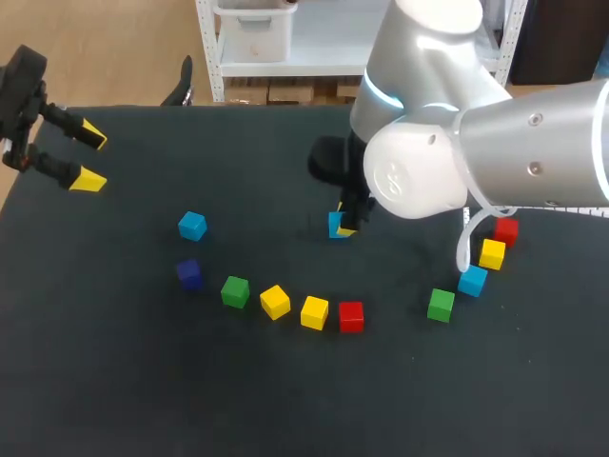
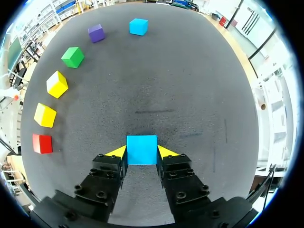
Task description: Place the blue cubes, place green cubes on the blue cubes, place the yellow cubes on the green cubes, then place the red cubes on the yellow cubes, and place purple cube on the red cubes.
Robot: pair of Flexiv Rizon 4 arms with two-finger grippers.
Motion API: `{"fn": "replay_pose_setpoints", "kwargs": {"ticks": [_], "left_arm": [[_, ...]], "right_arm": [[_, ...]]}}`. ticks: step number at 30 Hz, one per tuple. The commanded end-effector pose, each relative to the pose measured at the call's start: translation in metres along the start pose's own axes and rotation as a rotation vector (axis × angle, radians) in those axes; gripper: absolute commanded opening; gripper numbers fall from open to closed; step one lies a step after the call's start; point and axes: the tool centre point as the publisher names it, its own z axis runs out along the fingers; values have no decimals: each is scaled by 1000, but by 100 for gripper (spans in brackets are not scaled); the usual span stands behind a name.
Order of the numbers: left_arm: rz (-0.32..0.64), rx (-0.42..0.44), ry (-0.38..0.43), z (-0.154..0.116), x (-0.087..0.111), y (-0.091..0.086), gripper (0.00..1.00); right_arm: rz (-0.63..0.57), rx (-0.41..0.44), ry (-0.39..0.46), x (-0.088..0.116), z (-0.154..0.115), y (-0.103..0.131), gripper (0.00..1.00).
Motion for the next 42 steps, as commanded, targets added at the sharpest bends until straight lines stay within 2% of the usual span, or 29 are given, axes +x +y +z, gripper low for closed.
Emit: {"fn": "replay_pose_setpoints", "kwargs": {"ticks": [1, 3, 5, 8, 10, 12, 15, 21, 27, 32, 34, 42], "left_arm": [[3, 3, -2, 0, 1, 2, 100], [3, 3, -2, 0, 1, 2, 100], [3, 3, -2, 0, 1, 2, 100], [3, 3, -2, 0, 1, 2, 100], [3, 3, -2, 0, 1, 2, 100], [3, 3, -2, 0, 1, 2, 100], [3, 3, -2, 0, 1, 2, 100], [3, 3, -2, 0, 1, 2, 100], [3, 3, -2, 0, 1, 2, 100], [3, 3, -2, 0, 1, 2, 100], [3, 3, -2, 0, 1, 2, 100], [3, 3, -2, 0, 1, 2, 100]], "right_arm": [[-1, -7, -2, 0, 1, -2, 23], [-1, -8, -3, 0, 1, -2, 27], [-2, -10, -4, 0, 1, -2, 40], [-1, -11, -3, 0, 2, -2, 43], [-1, -12, -2, 0, 2, -2, 50], [0, -13, -1, 0, 2, -3, 72], [1, -13, -1, 0, 2, -3, 98], [4, -10, -5, 2, -5, -4, 100], [-22, 9, -35, 9, -39, 1, 100], [-93, -75, -77, 30, -73, 8, 100], [-156, -116, -88, 39, -85, 13, 100], [-361, -162, -27, 76, -120, 40, 100]]}}
